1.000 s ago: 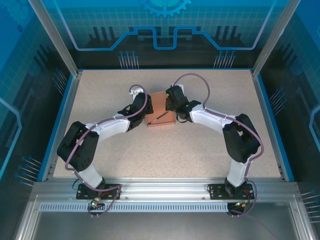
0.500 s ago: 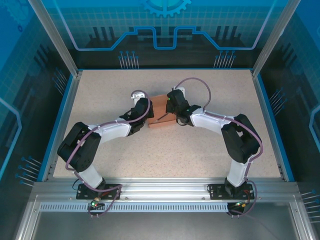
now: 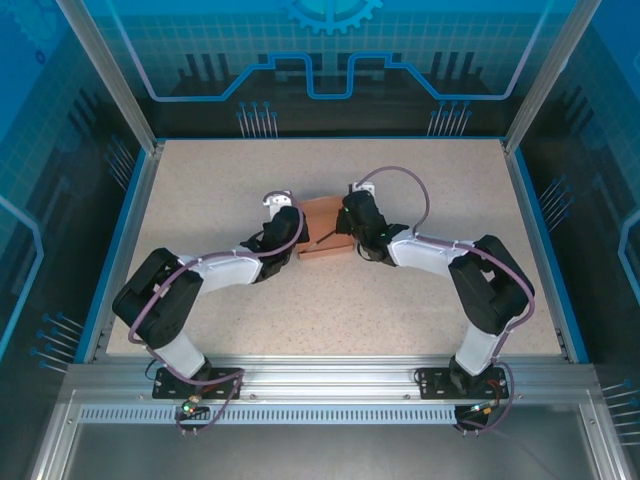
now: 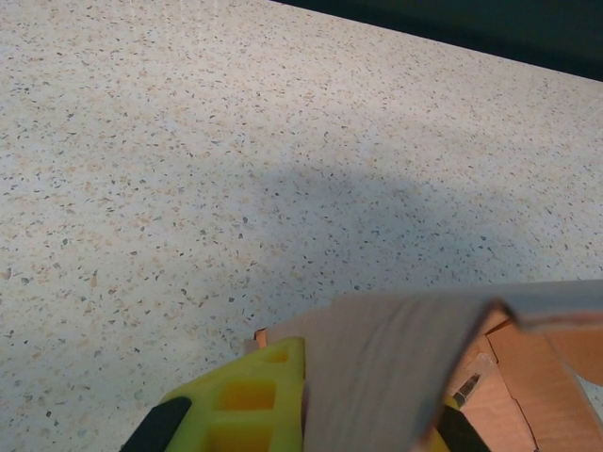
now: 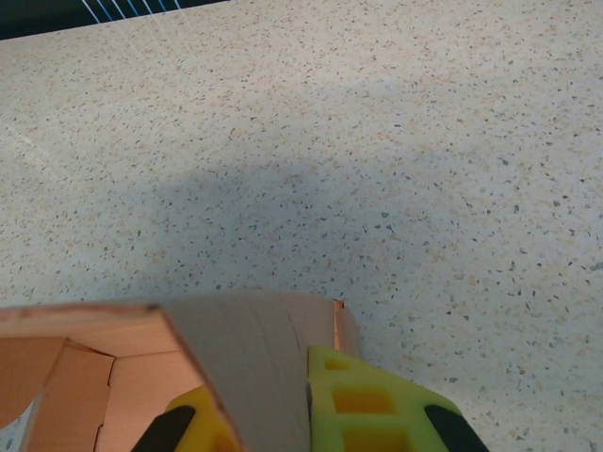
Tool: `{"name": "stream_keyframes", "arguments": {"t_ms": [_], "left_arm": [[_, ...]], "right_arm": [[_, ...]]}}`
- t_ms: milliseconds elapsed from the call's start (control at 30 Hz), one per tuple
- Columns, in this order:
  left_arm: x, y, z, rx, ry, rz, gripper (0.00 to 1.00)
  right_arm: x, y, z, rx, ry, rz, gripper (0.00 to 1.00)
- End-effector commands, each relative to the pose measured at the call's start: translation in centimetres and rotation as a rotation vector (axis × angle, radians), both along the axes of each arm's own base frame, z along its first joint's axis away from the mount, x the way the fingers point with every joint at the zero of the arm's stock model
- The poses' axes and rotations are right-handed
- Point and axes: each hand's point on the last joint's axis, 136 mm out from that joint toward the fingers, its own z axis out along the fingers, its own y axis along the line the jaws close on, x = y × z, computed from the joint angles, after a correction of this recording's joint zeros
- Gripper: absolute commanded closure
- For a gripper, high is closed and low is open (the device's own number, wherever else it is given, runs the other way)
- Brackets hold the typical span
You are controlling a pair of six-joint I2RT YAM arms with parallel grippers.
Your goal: Fold the paper box
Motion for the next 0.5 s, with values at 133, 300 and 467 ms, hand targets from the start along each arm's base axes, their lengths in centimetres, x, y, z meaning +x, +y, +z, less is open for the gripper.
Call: {"name": "stream_keyframes", "arguments": {"t_ms": [133,300,467], "left_arm": [[-2.2,0.3,-2.7,0.038,0.057,-0.020,0.93],[-2.9,0.2,-3.5,0.047,0.062,-0.018,0.92],[-3.6,0.1,-3.9,0.056,0.047,-0.030,0.90]], "right_arm": [[-2.1,-0.9,-2.6,-0.033,0.038,0.002,0.96],[-2.5,-0.8,-2.3,-0.022,0.007,-0.003,0.96],[-3.7,-1.2,-3.1,-0.041,-0.018,-0.001,0.96]]}}
